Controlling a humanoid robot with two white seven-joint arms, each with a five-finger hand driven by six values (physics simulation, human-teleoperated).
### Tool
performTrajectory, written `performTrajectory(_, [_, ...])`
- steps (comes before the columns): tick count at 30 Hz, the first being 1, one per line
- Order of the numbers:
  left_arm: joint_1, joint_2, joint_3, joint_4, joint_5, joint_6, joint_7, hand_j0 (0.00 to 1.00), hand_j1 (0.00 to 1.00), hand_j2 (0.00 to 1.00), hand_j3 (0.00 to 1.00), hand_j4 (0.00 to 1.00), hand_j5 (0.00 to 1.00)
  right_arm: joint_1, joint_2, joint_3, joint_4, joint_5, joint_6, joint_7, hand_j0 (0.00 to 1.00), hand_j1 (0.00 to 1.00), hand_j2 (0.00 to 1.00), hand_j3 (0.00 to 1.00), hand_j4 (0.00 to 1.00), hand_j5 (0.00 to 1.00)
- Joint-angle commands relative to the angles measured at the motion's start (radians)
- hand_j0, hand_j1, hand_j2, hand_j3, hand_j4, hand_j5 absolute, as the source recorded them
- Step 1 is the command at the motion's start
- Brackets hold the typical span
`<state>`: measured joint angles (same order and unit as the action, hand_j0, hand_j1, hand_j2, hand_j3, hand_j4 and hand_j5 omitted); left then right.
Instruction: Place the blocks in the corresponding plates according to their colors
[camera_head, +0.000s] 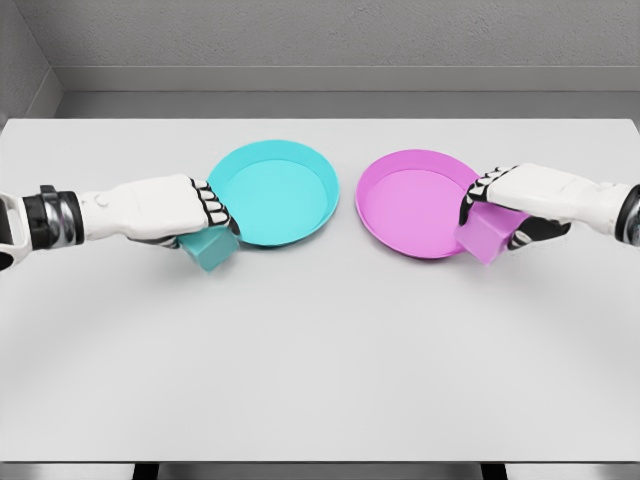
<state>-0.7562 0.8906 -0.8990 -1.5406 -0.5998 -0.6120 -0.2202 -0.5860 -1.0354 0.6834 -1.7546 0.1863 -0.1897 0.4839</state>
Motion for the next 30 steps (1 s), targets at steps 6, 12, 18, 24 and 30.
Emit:
performTrajectory(6, [-0.049, -0.052, 0.0, 0.062, 0.0, 0.001, -0.001, 0.58, 0.58, 0.58, 0.58, 0.58, 0.58, -0.017, 0.028, 0.004, 0.0, -0.004, 0.134, -0.001, 0.5, 0.5, 0.5, 0.5, 0.5, 0.5])
performTrajectory(12, [-0.121, -0.219, -0.014, 0.26, -0.032, 0.001, -0.002, 0.58, 0.58, 0.58, 0.58, 0.58, 0.58, -0.049, 0.066, 0.008, 0.001, -0.004, 0.214, -0.002, 0.5, 0.5, 0.5, 0.5, 0.5, 0.5])
performTrajectory(18, [-0.169, -0.312, -0.029, 0.338, -0.037, 0.001, -0.001, 0.91, 0.91, 0.91, 0.91, 0.91, 0.91, -0.143, 0.135, 0.11, 0.001, -0.002, 0.245, -0.001, 0.5, 0.5, 0.5, 0.5, 0.5, 0.5])
performTrajectory(24, [-0.18, -0.318, -0.026, 0.34, -0.032, 0.001, 0.001, 1.0, 1.0, 1.0, 1.0, 1.0, 1.0, -0.193, 0.176, 0.157, 0.007, 0.001, 0.266, -0.001, 0.5, 0.5, 0.5, 0.5, 0.5, 0.5])
performTrajectory(30, [-0.175, -0.202, -0.015, 0.257, 0.048, 0.001, 0.008, 1.0, 1.0, 1.0, 1.0, 1.0, 1.0, -0.199, 0.179, 0.163, 0.017, 0.002, 0.277, -0.002, 1.0, 1.0, 1.0, 1.0, 1.0, 1.0])
